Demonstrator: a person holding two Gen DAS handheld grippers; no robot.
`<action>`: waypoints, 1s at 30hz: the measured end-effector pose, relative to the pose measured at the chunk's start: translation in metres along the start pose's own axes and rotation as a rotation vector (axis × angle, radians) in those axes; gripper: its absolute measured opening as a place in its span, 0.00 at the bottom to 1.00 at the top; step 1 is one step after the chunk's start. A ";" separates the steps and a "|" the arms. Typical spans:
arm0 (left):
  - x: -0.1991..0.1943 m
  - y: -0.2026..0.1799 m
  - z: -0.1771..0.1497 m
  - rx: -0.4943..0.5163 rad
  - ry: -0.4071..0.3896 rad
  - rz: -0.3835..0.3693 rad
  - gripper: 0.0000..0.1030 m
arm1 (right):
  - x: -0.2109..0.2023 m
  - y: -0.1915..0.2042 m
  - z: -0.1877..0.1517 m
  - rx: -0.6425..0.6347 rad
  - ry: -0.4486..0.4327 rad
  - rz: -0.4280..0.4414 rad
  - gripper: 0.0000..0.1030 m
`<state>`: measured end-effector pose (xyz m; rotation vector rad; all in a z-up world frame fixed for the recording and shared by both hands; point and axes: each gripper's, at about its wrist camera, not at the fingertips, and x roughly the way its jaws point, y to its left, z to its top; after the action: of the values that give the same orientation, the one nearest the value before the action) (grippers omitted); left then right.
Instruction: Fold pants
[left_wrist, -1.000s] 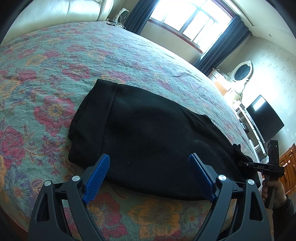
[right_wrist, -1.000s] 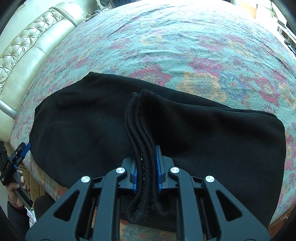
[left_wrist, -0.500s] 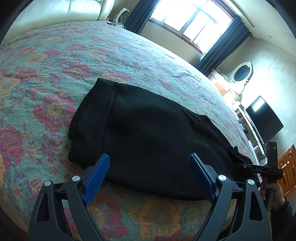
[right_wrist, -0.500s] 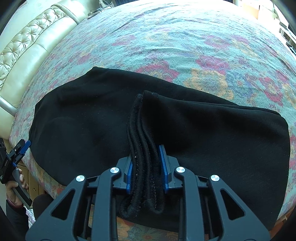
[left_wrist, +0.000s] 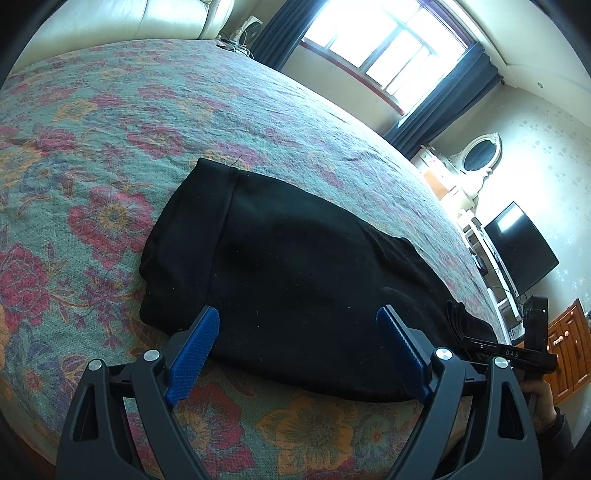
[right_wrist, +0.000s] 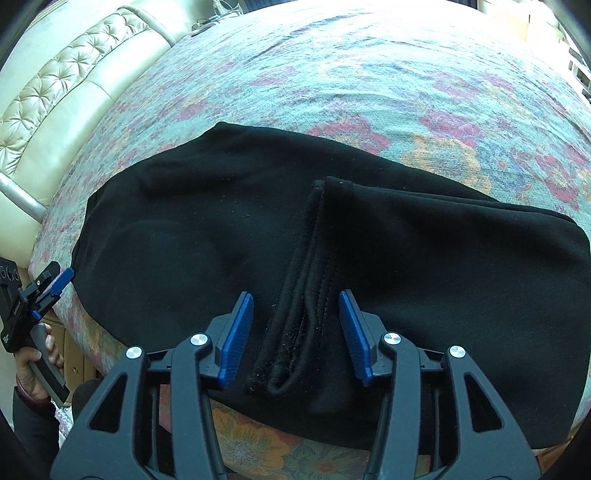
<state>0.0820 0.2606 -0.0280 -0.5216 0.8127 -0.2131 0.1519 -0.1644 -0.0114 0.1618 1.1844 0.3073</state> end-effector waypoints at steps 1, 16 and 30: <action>-0.002 0.001 0.001 -0.001 -0.005 0.000 0.83 | 0.000 0.002 -0.001 -0.006 0.000 0.002 0.51; -0.005 0.045 0.054 -0.026 0.021 0.062 0.83 | -0.036 0.055 -0.024 -0.215 -0.138 -0.028 0.58; 0.032 0.094 0.071 -0.084 0.205 -0.122 0.84 | -0.055 0.031 -0.059 -0.060 -0.066 0.166 0.65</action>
<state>0.1549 0.3545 -0.0572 -0.6364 0.9937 -0.3497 0.0739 -0.1550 0.0238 0.2163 1.0973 0.4792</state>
